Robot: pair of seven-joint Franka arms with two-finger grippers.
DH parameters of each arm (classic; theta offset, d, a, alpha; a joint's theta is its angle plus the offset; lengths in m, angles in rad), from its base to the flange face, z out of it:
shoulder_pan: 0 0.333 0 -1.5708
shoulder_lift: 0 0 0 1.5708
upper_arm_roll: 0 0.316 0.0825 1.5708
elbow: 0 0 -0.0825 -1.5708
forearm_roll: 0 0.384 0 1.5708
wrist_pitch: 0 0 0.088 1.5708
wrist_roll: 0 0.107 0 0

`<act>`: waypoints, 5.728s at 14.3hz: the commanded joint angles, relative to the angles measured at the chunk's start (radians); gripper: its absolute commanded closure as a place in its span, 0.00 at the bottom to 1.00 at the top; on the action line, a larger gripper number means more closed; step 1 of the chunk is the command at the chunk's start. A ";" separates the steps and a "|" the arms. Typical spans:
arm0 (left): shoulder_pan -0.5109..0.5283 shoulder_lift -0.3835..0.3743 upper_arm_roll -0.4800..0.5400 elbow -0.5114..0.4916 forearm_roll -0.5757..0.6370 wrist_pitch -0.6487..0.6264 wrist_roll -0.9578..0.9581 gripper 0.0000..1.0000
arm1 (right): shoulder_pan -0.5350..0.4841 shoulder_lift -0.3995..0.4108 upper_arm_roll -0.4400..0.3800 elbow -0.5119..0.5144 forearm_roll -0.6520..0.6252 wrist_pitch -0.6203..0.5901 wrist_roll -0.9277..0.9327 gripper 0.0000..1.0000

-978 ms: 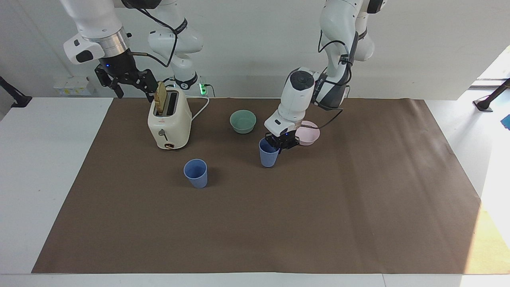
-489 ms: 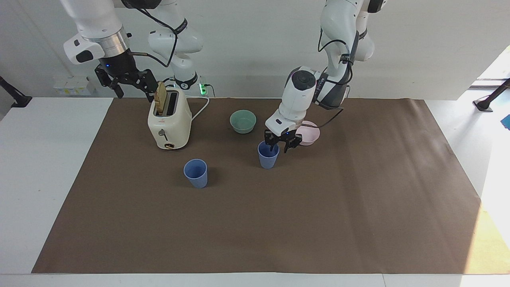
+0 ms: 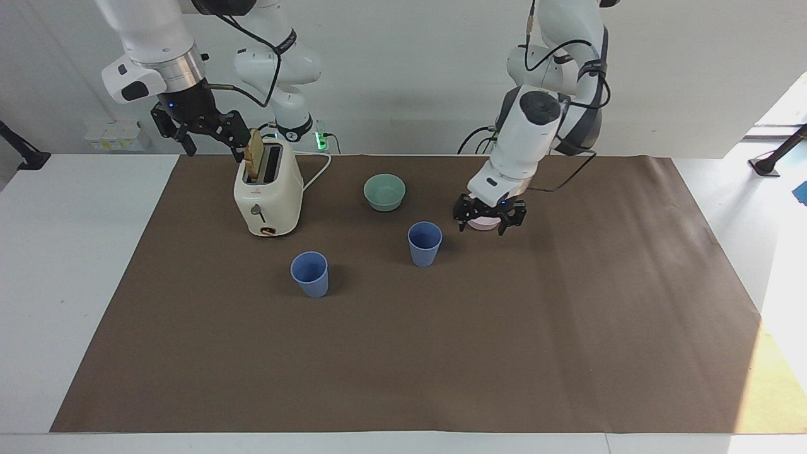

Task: Stack blue cups with both arms
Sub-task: 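Withdraw the left gripper while the right gripper reaches the other blue cup, then grasp the second blue cup by its rim with the right gripper, then lift the blue cup with the right gripper over the first cup, then lower the held cup into the first blue cup with the right gripper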

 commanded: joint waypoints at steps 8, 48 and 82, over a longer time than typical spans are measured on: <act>0.337 -0.071 -0.009 0.208 0.062 -0.247 0.383 0.00 | 0.035 -0.016 0.014 -0.322 0.080 0.309 0.019 0.00; 0.424 -0.078 -0.009 0.364 0.094 -0.504 0.379 0.00 | 0.137 0.241 0.111 -0.077 0.241 0.314 0.277 1.00; 0.423 -0.078 -0.009 0.362 0.093 -0.499 0.383 0.00 | 0.375 0.279 0.140 -0.222 0.142 0.549 0.476 0.00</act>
